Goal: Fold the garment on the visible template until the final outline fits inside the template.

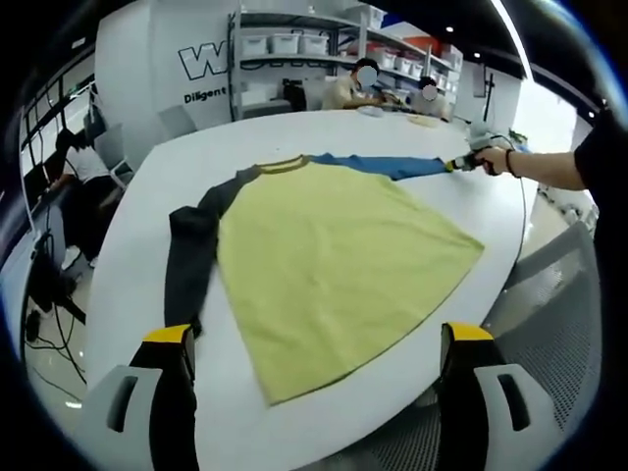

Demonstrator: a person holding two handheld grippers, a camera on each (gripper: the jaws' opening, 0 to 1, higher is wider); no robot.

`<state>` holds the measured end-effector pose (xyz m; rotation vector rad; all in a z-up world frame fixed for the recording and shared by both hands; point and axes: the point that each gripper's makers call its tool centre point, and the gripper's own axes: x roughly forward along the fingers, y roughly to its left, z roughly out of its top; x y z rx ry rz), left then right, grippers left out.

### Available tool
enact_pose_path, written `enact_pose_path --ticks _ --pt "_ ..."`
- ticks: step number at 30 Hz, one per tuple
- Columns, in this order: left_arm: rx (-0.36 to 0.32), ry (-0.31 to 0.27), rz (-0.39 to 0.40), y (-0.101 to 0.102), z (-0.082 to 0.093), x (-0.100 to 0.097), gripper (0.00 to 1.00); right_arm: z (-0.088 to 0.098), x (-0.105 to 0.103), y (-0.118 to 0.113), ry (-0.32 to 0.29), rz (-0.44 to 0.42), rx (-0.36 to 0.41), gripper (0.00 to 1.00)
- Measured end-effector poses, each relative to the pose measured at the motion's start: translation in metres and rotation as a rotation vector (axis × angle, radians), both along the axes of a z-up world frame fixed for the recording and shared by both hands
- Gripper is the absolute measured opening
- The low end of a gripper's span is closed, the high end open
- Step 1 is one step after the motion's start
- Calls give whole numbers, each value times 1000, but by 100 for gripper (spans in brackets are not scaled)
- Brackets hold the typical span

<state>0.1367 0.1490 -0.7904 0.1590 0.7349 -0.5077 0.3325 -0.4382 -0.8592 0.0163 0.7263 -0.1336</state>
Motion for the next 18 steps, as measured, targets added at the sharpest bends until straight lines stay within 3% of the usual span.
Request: enact_pose_path --ticks 4,8,13,18 --pt "2 4 6 2 -1 -2 99 0 2 -3 0 -7 -1 0" --pt "0 -1 12 3 1 -2 99 -1 3 -4 -15 -33 79 0" --pt "2 0 9 3 0 -4 98 1 0 1 -17 -36 92 0" --pt "1 -6 7 3 1 -5 99 14 2 11 -55 -25 107 0"
